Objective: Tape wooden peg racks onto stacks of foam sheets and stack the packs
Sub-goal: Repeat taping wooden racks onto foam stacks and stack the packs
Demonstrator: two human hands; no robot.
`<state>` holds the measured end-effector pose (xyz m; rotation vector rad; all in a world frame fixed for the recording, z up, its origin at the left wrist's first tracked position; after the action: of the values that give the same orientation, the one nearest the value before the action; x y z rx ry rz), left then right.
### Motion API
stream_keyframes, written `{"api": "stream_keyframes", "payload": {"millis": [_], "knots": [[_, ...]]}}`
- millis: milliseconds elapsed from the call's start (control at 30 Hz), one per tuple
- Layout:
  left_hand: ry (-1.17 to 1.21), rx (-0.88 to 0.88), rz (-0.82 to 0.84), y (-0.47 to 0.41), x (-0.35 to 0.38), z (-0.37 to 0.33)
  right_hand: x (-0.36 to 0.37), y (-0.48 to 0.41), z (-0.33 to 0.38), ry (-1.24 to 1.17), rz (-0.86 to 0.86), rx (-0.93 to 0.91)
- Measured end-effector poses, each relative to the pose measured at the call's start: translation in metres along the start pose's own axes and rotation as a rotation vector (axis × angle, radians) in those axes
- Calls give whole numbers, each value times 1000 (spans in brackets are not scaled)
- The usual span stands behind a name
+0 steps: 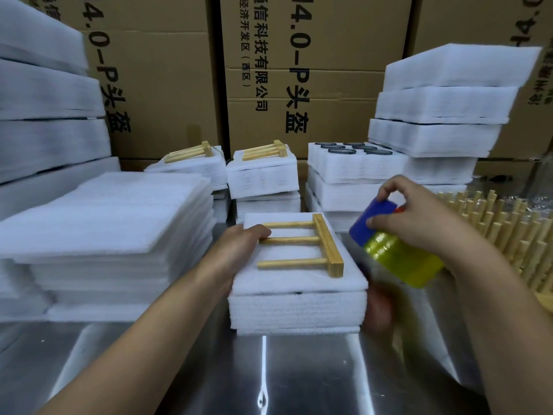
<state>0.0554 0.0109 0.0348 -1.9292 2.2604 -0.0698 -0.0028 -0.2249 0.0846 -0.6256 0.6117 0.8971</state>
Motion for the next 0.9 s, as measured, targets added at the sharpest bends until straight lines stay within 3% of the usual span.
{"api": "stream_keyframes", "payload": {"millis": [100, 200, 300, 367, 500, 600, 900], "knots": [[67, -50, 21, 1, 0, 0, -7, 0, 4, -374, -154, -95], [101, -96, -28, -2, -2, 0, -15, 9, 15, -794, -148, -179], [-42, 107, -142, -8, -7, -7, -26, 19, 22, -1199, -50, -241], [25, 286, -135, -8, -8, -16, -29, 23, 25, -1356, 71, -262], [458, 142, 157, 1, -2, -28, -26, 33, 30, -1403, 269, -262], [593, 16, 320, 6, 1, -31, -21, 37, 34, -1381, 384, -323], [888, -170, 434, 6, -3, -25, -9, 33, 34, -1292, 497, -302]]}}
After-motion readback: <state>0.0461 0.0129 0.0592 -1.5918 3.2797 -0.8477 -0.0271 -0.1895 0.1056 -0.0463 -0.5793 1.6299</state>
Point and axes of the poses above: each hand's wrist, its own y-axis away from the middle knuckle, its own x-axis out of the palm, z = x × y, the point moved 2 cm from there along -y, towards the middle knuckle, and after that the axes turned 10 degrees about x, right-handed, at the moved point
